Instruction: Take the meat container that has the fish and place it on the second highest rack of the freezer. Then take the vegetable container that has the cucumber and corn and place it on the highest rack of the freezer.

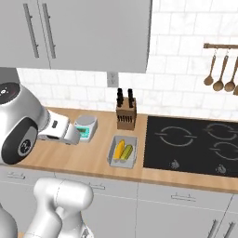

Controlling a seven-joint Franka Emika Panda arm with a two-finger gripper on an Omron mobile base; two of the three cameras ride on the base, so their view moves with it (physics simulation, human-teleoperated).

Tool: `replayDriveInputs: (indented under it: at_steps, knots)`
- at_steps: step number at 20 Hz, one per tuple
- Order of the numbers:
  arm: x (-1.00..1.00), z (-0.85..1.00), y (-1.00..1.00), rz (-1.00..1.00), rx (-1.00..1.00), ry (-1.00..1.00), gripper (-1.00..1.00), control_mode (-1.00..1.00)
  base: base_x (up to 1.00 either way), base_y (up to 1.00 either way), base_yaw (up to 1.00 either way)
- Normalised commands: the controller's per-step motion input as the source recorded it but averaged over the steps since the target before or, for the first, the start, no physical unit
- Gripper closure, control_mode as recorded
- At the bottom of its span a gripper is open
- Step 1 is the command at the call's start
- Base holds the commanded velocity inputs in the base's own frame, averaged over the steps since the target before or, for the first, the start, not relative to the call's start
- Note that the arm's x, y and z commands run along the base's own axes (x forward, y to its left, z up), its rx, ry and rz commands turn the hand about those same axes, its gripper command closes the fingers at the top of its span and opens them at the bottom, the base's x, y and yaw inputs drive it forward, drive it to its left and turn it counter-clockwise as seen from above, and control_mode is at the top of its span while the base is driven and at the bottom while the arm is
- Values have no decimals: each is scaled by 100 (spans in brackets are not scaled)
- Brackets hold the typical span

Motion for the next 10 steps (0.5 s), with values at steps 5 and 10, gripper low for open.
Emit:
replayDriveInputs:
  at_steps: [5,10]
  knots:
    - [0,0,0,0,0,0,-100,100,41,-1,0]
    - [0,0,0,0,0,0,-100,100,38,0,0]
